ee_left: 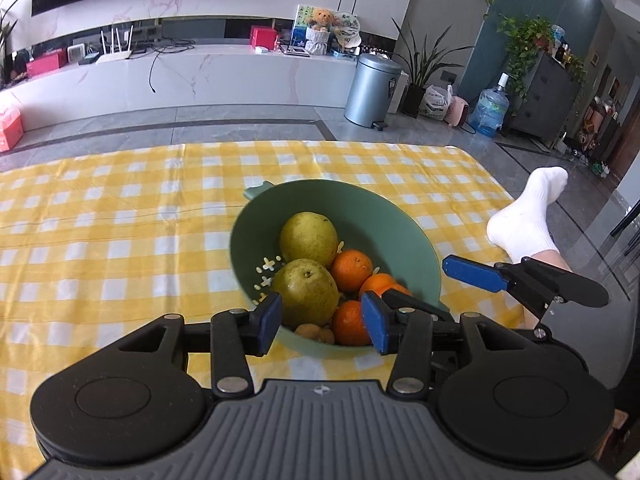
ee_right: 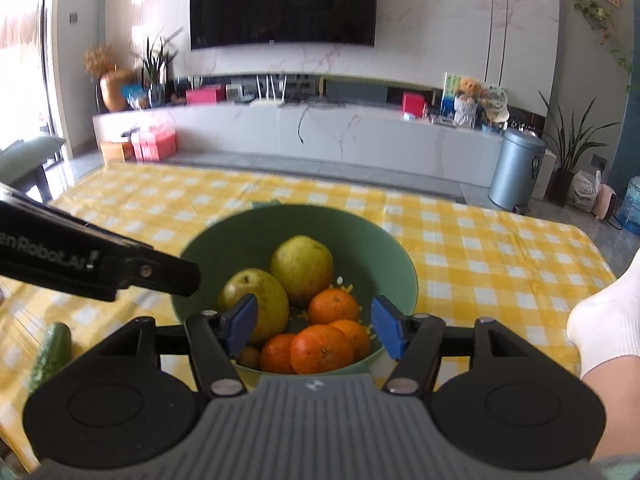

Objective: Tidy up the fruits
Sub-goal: 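Withdraw both grippers toward the red cherry tomato and longans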

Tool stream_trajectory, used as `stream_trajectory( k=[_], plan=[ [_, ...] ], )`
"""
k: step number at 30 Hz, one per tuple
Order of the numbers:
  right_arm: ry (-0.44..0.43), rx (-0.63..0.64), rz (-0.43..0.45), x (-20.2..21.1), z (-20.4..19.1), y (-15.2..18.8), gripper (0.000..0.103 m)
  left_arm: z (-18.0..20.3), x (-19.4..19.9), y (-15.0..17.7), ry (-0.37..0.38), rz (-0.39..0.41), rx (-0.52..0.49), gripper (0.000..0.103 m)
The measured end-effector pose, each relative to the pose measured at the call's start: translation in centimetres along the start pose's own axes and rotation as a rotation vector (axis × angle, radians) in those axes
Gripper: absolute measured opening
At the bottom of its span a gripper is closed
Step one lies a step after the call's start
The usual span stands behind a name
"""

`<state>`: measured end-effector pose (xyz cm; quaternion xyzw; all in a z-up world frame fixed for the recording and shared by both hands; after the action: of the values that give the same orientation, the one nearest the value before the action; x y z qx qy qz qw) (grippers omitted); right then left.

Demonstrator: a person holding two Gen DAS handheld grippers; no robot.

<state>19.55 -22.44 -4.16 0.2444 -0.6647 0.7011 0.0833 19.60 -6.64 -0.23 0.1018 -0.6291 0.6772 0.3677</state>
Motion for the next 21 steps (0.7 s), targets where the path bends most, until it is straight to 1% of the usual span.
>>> stream_trajectory(
  k=[4,10,17,21],
  plan=[
    [-0.026,-0.047,0.036,1.3,-0.5,0.1,0.061,-0.3,1.5,0.4,0.001,-0.008,-0.018,0.055],
    [-0.069,-0.085,0.053,2.8,-1.7,0.6,0.061,-1.6,2.9,2.0,0.001,-0.052,-0.015,0.055],
    [-0.107,-0.095,0.04,4.1,-2.7,1.4,0.061,-2.1,3.8,4.7,0.0,-0.091,-0.052,0.054],
    [-0.143,-0.062,0.021,4.4,-3.9,2.3,0.059,-2.2,3.9,6.5,0.01,-0.122,-0.071,0.054]
  ],
)
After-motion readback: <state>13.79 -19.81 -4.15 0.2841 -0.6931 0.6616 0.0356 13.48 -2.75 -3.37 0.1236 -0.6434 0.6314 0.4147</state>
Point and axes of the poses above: each gripper's, at about its wrist camera, not at the fingertips, and x roughly against the way its jaws point, z to its right, y to its underside, the point moved 5 cm from there along -x, roughly the way its jaws point, and after that the axes turned 8 degrees about z, right-handed, at the moved point
